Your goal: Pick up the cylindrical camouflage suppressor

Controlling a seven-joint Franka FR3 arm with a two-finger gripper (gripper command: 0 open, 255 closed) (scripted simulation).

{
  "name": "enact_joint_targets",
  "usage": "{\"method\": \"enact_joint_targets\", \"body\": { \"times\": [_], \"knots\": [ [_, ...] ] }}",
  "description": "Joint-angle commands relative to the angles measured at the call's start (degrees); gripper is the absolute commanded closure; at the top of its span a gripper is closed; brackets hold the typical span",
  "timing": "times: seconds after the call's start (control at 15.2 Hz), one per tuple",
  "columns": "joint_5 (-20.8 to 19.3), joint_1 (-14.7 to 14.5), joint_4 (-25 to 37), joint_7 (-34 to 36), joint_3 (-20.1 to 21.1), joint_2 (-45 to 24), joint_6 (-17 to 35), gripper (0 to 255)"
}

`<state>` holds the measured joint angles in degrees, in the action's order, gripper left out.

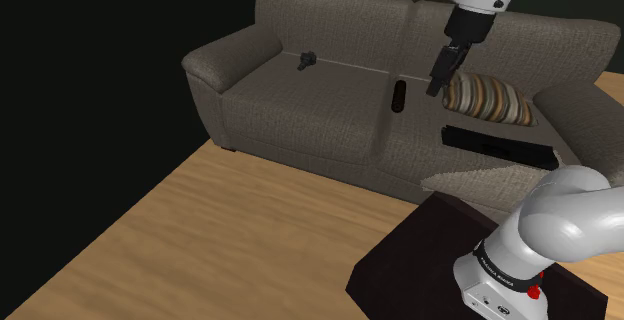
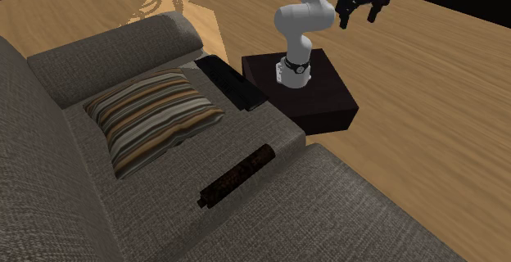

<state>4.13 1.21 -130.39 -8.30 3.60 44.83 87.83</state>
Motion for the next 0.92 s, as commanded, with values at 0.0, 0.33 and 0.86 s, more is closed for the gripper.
{"method": "enact_joint_targets", "body": {
  "times": [0.0, 0.33, 0.86],
  "knots": [
    [0.0, 0.0, 0.0, 0.0, 0.0, 0.0, 0.0, 0],
    [-1.17, 3.23, 1.37, 3.73, -0.33, -8.45, 6.81, 0],
    [-3.25, 7.91, 6.37, 9.93, -1.61, -22.6, 15.51, 0]
  ]
}}
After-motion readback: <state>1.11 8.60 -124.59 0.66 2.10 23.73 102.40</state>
